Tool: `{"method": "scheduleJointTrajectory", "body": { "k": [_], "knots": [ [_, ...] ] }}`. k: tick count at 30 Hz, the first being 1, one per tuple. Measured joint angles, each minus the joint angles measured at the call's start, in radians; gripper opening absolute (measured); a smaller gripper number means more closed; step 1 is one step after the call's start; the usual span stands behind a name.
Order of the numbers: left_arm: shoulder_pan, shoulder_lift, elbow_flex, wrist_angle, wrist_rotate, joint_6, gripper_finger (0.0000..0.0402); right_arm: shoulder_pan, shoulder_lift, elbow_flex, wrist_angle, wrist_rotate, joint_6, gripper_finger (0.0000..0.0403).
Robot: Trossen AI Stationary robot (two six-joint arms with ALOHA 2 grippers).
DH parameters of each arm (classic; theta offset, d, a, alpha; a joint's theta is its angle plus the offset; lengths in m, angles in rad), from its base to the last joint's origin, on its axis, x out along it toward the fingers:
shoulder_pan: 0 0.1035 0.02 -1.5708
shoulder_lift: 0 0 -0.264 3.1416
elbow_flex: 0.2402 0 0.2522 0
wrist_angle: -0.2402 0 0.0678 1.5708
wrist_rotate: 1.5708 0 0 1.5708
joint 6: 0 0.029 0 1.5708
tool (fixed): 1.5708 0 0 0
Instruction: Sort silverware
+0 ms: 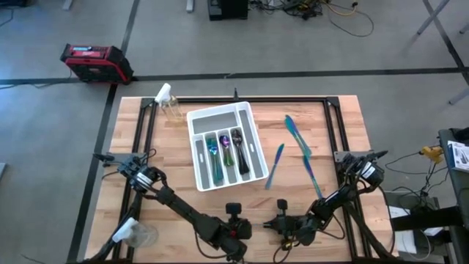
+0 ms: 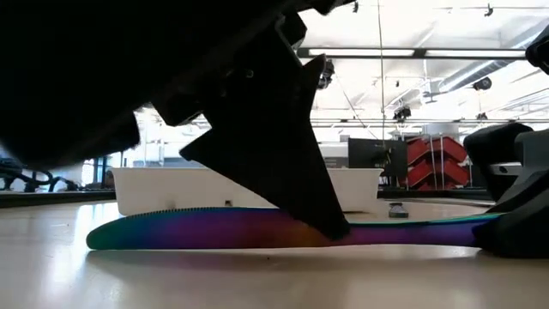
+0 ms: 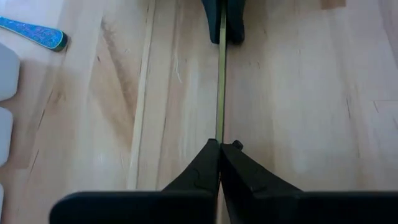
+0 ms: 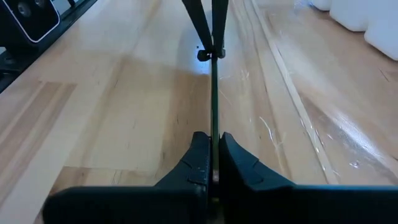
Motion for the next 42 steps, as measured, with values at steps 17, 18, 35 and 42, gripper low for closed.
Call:
{"method": "scheduleJointTrajectory", "body": {
  "k": [17,18,35,42],
  "knots": [
    [0.001,-0.234,-0.005,-0.25,-0.153,-0.062,0.0036,0.014,-0.026,0.002,0.002,0.082,0.046,0.0],
    [0.001,-0.252,-0.005,-0.326,-0.175,-0.117,0.0035,0.019,-0.034,0.0,-0.004,0.099,0.045,0.0],
    [0.08,-0.366,-0.192,-0.922,0.1,-0.607,0.0024,0.079,-0.268,-0.003,-0.16,0.251,-0.019,0.0],
    [0.105,-0.368,-0.369,-0.879,0.205,-0.565,0.0024,0.08,-0.411,-0.003,-0.513,0.344,0.169,0.0]
  ]
}}
